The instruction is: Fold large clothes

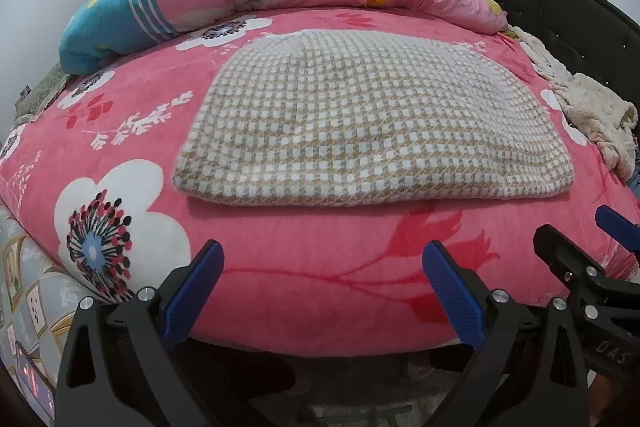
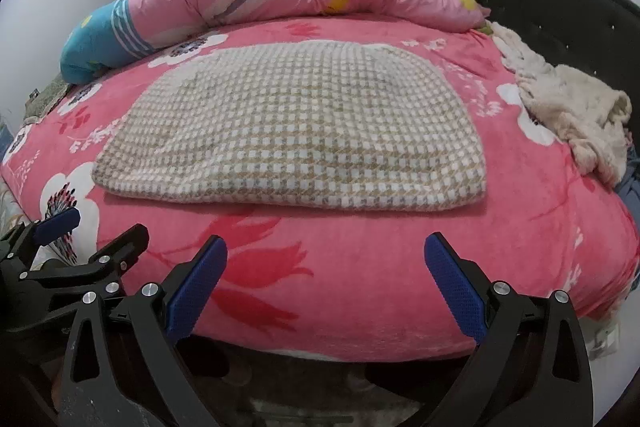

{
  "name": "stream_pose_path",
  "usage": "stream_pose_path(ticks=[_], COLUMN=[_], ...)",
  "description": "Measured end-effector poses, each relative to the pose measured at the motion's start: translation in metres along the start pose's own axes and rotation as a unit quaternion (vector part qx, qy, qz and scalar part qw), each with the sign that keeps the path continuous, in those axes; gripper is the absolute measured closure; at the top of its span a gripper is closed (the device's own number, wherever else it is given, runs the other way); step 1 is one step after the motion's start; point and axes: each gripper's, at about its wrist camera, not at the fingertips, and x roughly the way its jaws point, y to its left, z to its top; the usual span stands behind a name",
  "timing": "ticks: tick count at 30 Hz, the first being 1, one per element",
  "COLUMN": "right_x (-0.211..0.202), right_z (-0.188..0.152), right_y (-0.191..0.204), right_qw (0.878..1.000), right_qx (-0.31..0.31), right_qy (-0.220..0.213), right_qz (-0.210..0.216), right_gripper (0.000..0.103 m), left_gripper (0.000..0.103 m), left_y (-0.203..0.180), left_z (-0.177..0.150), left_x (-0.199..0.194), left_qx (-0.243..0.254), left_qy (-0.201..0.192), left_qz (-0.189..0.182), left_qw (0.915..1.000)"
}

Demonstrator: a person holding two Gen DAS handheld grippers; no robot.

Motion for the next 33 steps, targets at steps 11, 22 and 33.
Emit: stream_pose_path(ticks=[11,22,33], right_x=[0.0016,0.0021,0.0027], right_z=[-0.0001,-0.0007,-0.0008], right_y=[-0.002,-0.0018,-0.0021], right_qw=[1.0,1.0,1.0], right_qx=[-0.001,0.001,0.001], right_qy=[0.002,0.004,0.005], right_qz=[0.001,-0.002,-0.002], right_gripper=[0.008,0.008,0.008], left_gripper=[0.005,0.005,0.005], left_y=[-0.0006,-0.0009,-0.0015], left_z=[-0.0007,-0.0014,-0.0014], left_x=[0.0013,0.0025,0.003], left_qx=[-0.003,-0.003,-0.003], left_qy=[0.004,0.007,0.008], left_qz=[0.003,0.005,0.005], left_qw=[1.0,1.0,0.9999])
